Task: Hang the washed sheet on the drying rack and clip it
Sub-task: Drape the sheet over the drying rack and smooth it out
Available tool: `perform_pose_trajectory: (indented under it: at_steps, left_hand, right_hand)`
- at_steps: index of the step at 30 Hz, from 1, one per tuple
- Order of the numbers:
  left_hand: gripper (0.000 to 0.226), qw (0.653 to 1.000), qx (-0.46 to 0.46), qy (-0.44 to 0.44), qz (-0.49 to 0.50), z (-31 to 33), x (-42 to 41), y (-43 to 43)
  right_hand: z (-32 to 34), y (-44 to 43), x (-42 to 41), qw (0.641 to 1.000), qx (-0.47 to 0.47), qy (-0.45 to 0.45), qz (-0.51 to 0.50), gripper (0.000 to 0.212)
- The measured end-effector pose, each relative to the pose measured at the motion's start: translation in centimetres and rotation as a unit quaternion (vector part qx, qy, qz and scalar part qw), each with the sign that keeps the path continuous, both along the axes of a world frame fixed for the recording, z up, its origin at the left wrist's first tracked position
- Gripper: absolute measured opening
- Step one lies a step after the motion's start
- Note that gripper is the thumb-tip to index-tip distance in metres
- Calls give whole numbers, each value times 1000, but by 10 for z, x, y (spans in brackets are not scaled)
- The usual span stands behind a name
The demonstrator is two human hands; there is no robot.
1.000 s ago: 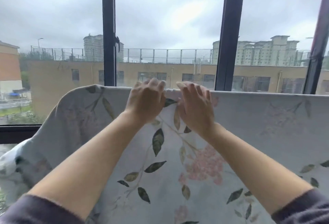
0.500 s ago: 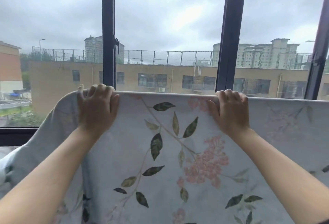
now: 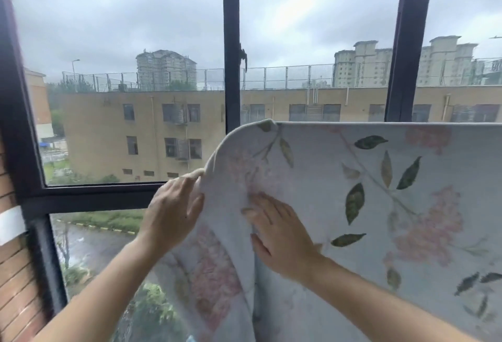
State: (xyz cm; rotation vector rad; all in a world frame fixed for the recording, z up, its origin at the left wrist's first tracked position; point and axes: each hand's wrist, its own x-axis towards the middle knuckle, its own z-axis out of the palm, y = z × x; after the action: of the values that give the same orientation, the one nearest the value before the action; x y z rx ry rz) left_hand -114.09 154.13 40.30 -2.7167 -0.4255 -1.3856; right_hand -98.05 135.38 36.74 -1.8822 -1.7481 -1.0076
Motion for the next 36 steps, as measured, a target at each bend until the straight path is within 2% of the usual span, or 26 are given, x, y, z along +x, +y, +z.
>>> perform_pose_trajectory:
  at_steps: [2, 4, 5, 7, 8, 10, 13, 14, 15, 17, 19, 20, 22, 23, 25, 27, 30, 33, 36]
  left_hand:
    - [52, 999, -50, 11, 5, -17, -25, 22]
    - [61, 984, -165, 17, 59, -32, -44, 36]
    - [65, 964, -245, 33, 96, -38, -51, 42]
    - [68, 897, -408, 98, 140, -39, -60, 52]
    - [65, 857, -487, 123, 112, -39, -63, 53]
    - [43, 783, -614, 97, -19, -36, -67, 48]
    - [9, 693, -688, -71, -201, -20, -72, 37]
    - [13, 669, -696, -118, -232, -13, -75, 34]
    - [19, 661, -693, -147, -248, -5, -78, 30]
    - [22, 693, -656, -175, -245, 15, -85, 22]
    - [24, 735, -605, -185, -244, 36, -94, 15]
    - [24, 744, -590, -189, -249, 47, -98, 11]
    - [24, 733, -592, -192, -274, 64, -106, 3]
    - [22, 722, -599, -189, -289, 70, -109, 0]
    - [20, 719, -602, -175, -302, 78, -116, -5]
    - [18, 740, -582, -171, -290, 82, -122, -1]
    - [19, 775, -538, -223, -245, 99, -132, 15]
    - [23, 810, -476, -268, -215, 114, -144, 45]
    - [17, 845, -459, -220, -163, 105, -144, 83]
  right_hand:
    - [-15, 19, -40, 999, 13, 4, 43, 34]
    - [-27, 32, -71, 999, 13, 16, 43, 36]
    - [-31, 37, -83, 999, 11, 19, 26, 40]
    - [-38, 45, -102, 1000, -12, 11, -22, 44]
    - [-42, 47, -109, 999, -33, 10, -42, 45]
    - [-50, 51, -120, 994, -80, 18, -79, 48]
    - [-53, 52, -140, 976, -155, 54, -140, 46]
    - [-54, 51, -146, 968, -184, 88, -144, 40]
    - [-56, 49, -150, 954, -220, 143, -142, 32]
    - [-56, 42, -156, 911, -292, 252, -145, 24]
    - [-53, 31, -161, 898, -295, 297, -134, 29]
    - [-50, 27, -165, 900, -284, 302, -132, 37]
    - [-43, 26, -174, 907, -249, 312, -132, 55]
    - [-39, 29, -178, 909, -226, 321, -137, 57]
    - [-31, 41, -189, 910, -190, 343, -136, 42]
    - [-26, 53, -200, 914, -180, 344, -114, 26]
    - [-19, 61, -214, 909, -164, 379, -48, 25]
    - [-8, 72, -219, 914, -168, 370, 11, 21]
    - [2, 86, -207, 922, -179, 343, 7, 26]
